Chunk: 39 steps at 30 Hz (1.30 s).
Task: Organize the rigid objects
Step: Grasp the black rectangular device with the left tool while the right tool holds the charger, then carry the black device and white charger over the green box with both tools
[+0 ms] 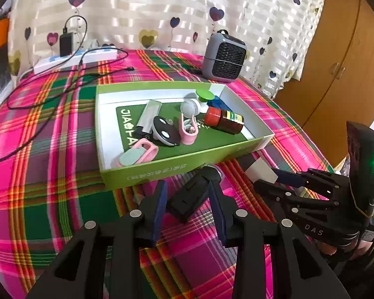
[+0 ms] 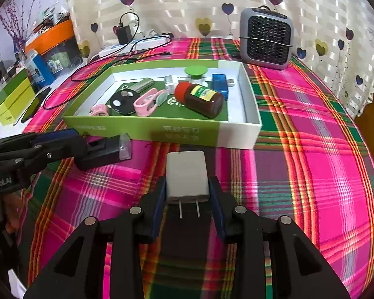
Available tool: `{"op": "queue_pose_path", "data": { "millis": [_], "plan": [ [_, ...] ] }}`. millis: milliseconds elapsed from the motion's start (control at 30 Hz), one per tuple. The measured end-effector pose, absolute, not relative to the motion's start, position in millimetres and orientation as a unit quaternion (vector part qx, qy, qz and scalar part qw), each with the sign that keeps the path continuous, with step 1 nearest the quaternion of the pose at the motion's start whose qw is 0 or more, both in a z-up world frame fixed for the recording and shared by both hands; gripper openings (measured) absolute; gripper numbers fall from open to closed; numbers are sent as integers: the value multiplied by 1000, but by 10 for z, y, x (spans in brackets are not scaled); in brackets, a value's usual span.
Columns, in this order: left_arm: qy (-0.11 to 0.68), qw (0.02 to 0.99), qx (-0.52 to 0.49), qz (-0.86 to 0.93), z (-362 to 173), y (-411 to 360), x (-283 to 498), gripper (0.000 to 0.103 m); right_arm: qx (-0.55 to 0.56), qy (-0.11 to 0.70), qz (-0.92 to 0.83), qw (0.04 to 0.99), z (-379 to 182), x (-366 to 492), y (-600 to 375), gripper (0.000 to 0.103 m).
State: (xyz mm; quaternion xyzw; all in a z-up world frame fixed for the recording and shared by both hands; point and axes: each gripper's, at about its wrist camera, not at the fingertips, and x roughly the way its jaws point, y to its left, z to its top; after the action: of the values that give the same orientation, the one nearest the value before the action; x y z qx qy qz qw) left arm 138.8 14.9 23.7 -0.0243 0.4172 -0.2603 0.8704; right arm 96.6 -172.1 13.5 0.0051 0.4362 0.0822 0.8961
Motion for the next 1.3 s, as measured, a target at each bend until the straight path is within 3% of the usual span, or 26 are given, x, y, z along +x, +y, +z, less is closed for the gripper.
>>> {"op": "queue_pose_path", "data": {
  "millis": [367,1300],
  "plan": [
    [451,840,-41,-300,90,92,1437,34,14,435,85,896,130,955,-1805,35],
    [457,857,42,-233,84,-374,1290,34,7,429,86,899,153,923,-1906,35]
  ]
}}
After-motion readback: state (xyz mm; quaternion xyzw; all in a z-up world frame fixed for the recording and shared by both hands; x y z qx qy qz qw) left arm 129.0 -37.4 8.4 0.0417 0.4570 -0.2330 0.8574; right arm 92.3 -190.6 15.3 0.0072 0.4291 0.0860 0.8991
